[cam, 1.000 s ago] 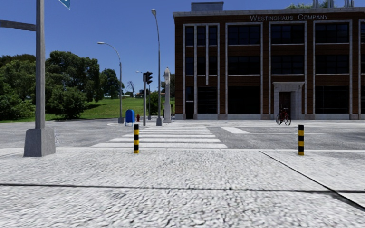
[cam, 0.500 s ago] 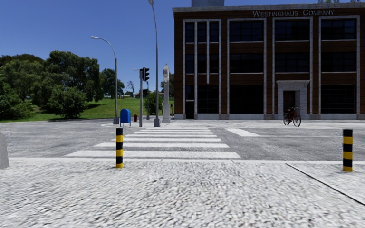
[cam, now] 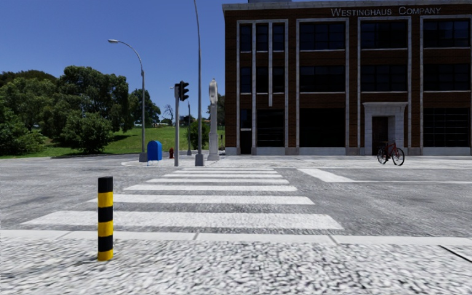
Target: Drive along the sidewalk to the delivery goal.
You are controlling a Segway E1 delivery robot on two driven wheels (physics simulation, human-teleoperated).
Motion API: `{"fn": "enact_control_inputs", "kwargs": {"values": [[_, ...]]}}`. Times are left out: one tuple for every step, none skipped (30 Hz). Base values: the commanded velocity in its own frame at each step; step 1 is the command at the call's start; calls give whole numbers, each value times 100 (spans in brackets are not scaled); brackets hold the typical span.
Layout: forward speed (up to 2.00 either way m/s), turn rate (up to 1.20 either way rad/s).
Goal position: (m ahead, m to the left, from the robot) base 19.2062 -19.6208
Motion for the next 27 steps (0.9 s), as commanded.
{"fn": "enact_control_inputs", "kwargs": {"values": [[200,0],[200,0],[200,0],[200,0],[200,0],[200,0],[200,2],[200,2],[200,25],[200,33],[200,36],[200,37],[200,27],[200,27],[200,13],[200,0],[200,0],[200,0],[200,0],[200,0],[200,0],[200,0],[200,0],[200,0],[200,0],[200,0],[200,0]]}}
